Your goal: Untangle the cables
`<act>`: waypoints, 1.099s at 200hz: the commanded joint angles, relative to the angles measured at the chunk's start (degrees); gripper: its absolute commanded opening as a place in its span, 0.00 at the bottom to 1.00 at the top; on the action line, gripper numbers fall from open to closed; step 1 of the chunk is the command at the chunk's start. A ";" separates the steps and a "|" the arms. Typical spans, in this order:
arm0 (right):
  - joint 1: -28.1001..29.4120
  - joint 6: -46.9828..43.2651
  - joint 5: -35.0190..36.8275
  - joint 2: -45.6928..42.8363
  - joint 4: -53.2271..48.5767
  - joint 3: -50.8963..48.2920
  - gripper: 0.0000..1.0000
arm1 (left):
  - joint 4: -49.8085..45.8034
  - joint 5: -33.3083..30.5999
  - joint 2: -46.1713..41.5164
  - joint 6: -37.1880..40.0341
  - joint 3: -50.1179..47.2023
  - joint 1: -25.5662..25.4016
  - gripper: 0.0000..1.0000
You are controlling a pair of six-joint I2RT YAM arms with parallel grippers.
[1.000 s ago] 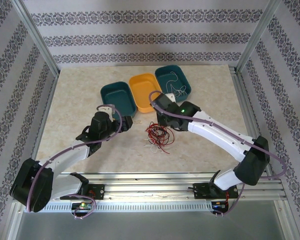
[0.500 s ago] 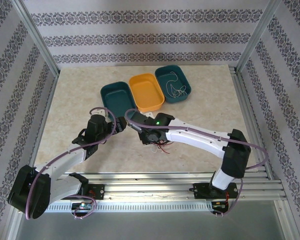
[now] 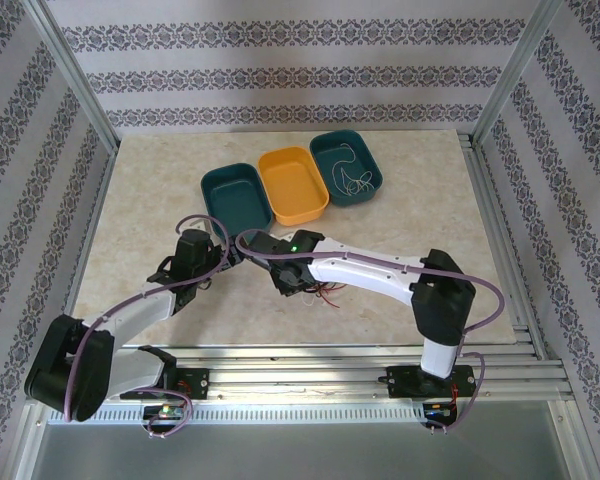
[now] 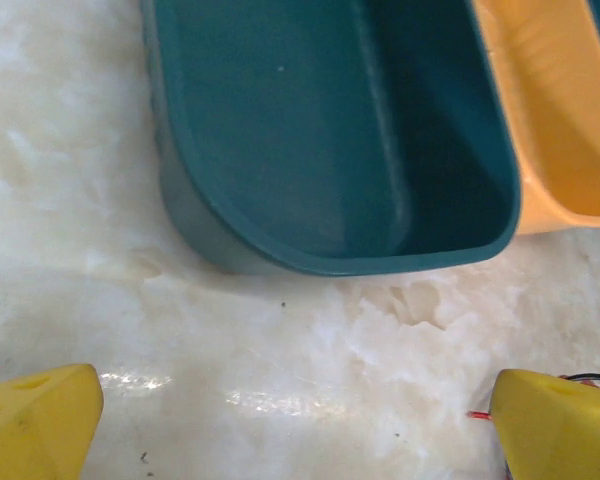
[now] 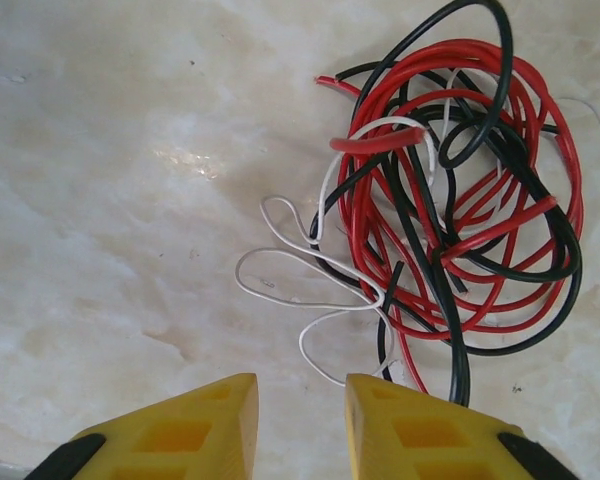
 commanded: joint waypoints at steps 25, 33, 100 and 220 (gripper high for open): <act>-2.74 -1.05 0.20 1.86 -0.22 -2.80 0.29 | 4.72 1.59 1.08 -2.10 -1.43 0.89 0.99; -3.23 -1.22 0.34 1.78 -0.18 -3.12 0.30 | 4.68 1.77 1.01 -2.08 -1.47 0.86 0.99; -4.00 -3.05 -0.27 4.17 1.59 -3.10 0.31 | 4.24 1.50 0.95 -1.68 -1.65 0.89 0.99; -3.94 -4.28 -0.07 5.99 2.97 -3.00 0.26 | 4.94 2.29 1.55 -1.94 -1.96 0.85 0.99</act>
